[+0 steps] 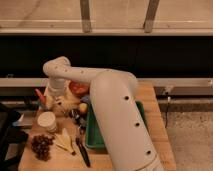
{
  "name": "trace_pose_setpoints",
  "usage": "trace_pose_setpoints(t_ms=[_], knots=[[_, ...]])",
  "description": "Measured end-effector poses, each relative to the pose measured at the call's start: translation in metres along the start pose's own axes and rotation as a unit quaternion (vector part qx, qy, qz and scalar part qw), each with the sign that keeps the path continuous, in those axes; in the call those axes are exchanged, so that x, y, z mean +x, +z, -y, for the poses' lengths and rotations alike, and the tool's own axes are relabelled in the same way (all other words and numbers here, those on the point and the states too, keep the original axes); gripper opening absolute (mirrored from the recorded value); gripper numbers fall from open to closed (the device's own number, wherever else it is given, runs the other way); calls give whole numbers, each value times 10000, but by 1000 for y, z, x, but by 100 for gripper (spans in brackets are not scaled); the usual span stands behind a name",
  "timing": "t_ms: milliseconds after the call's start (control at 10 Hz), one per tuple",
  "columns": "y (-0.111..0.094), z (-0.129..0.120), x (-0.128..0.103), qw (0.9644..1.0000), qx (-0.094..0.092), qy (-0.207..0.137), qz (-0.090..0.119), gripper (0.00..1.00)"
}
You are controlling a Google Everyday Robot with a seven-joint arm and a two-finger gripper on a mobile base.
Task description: Place fork in red bowl
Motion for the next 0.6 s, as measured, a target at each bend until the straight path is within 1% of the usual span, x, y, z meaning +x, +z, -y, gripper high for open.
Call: trace_pose_setpoints(t_ms=[100,200,300,500,600], knots=[[4,-9,-7,10000,56,-53,-22,74],[5,-9,-7,10000,53,-41,-33,74],[5,-4,-5,9999,100,-13,-60,74],[6,-9,-7,9999,80,-36,-55,74],[6,-5,-8,9999,99,0,-69,74]])
